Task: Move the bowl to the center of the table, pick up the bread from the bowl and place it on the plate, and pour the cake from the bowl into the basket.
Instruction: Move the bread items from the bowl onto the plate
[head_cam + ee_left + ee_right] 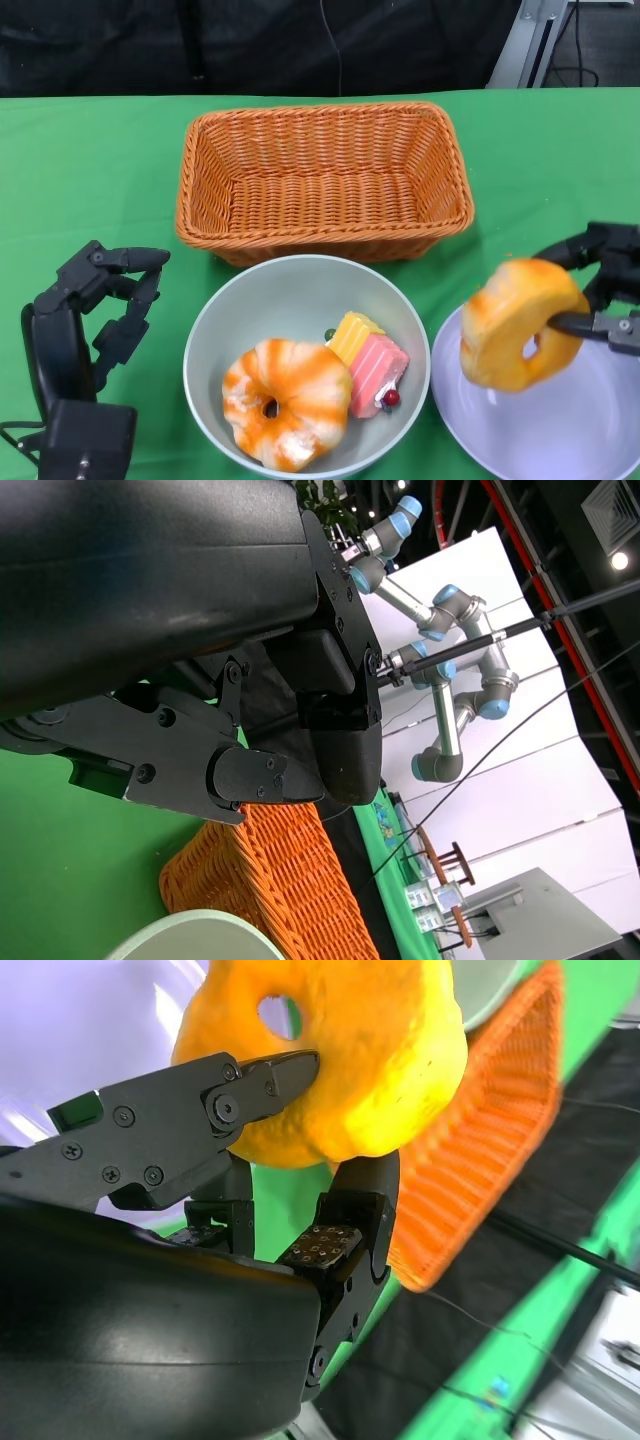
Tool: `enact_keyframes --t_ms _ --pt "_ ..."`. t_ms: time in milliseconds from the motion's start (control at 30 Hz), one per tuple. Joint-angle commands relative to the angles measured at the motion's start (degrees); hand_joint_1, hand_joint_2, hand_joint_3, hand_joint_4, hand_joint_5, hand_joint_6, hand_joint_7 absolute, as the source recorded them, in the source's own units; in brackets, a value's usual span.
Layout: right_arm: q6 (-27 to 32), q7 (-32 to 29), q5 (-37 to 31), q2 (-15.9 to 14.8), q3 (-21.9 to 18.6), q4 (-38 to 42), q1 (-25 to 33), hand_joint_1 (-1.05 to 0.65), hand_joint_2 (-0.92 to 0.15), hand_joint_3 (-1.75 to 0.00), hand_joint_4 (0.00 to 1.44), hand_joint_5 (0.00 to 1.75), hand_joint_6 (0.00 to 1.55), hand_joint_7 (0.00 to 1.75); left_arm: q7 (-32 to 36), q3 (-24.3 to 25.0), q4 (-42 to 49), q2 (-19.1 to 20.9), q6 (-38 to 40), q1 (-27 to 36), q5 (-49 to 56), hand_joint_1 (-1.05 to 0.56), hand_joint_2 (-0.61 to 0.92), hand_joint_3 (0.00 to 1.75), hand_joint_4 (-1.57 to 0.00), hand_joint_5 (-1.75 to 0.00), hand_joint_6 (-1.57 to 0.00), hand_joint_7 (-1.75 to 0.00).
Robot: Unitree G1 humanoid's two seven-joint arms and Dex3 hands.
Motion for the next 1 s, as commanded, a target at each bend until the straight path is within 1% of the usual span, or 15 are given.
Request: enact_keyframes --t_ms 33,100,200,433,533,767,900,933,1000 --pt "3.6 1.1 -0.3 -1.9 0.7 1.0 -1.7 -0.11 -0.92 -0.30 0.73 1.47 0.70 0.96 0.4 0.5 0.4 1.1 -0.5 0.2 -0.4 -0.19 0.92 0.24 -0.83 -1.33 -0.90 -0.83" --pt "5.2 1.0 -0.6 -1.6 1.4 2.7 -2.5 -0.09 -0.92 -0.29 0.73 1.48 0.70 0.96 0.4 0.5 0.5 1.1 -0.6 0.3 -0.4 -0.20 0.92 0.23 -0.83 -1.33 -0.90 -0.83" --pt "5.8 1.2 -2.2 -1.9 3.1 6.0 -4.1 -0.10 -0.92 -0.28 0.73 1.49 0.70 0.97 0.3 0.5 0.1 1.1 -0.2 0.5 -0.5 -0.19 0.92 0.23 -0.83 -1.32 -0.90 -0.83" --pt "3.0 -1.2 -5.6 -0.9 5.4 14.4 -7.3 -0.13 -0.92 -0.24 0.74 1.47 0.72 0.98 -0.5 0.4 0.1 1.2 -0.5 0.7 -1.1 -0.19 0.92 0.24 -0.82 -1.31 -0.90 -0.82" --pt "2.8 -1.8 -6.5 -1.1 6.1 16.2 -8.2 -0.13 -0.92 -0.24 0.73 1.45 0.72 0.96 0.5 0.5 -0.1 1.3 -0.2 0.7 -0.3 -0.18 0.92 0.23 -0.83 -1.31 -0.91 -0.82" --pt "3.4 -2.6 -7.8 -0.8 6.9 18.8 -9.8 -0.15 -0.92 -0.24 0.71 1.44 0.72 0.92 0.3 0.5 0.1 1.2 -0.4 0.6 -0.5 -0.18 0.92 0.24 -0.83 -1.32 -0.91 -0.81" --pt "2.0 -3.8 -9.1 -0.4 7.9 22.0 -10.9 -0.15 -0.92 -0.22 0.71 1.36 0.73 0.85 -0.1 0.3 -0.4 0.9 0.0 1.0 -0.7 -0.20 0.92 0.23 -0.83 -1.32 -0.91 -0.81" --pt "2.0 -4.1 -9.3 -0.3 8.0 22.1 -11.0 -0.17 -0.92 -0.21 0.72 1.28 0.74 0.79 -0.2 0.3 -0.3 0.9 -0.2 1.0 -0.8 -0.20 0.92 0.23 -0.83 -1.33 -0.91 -0.81" --pt "1.7 -4.5 -9.8 -0.2 8.3 22.4 -11.1 -0.18 -0.92 -0.19 0.72 1.19 0.75 0.71 -0.2 0.3 -0.2 0.9 -0.3 0.9 -0.7 -0.19 0.92 0.24 -0.83 -1.33 -0.91 -0.80"
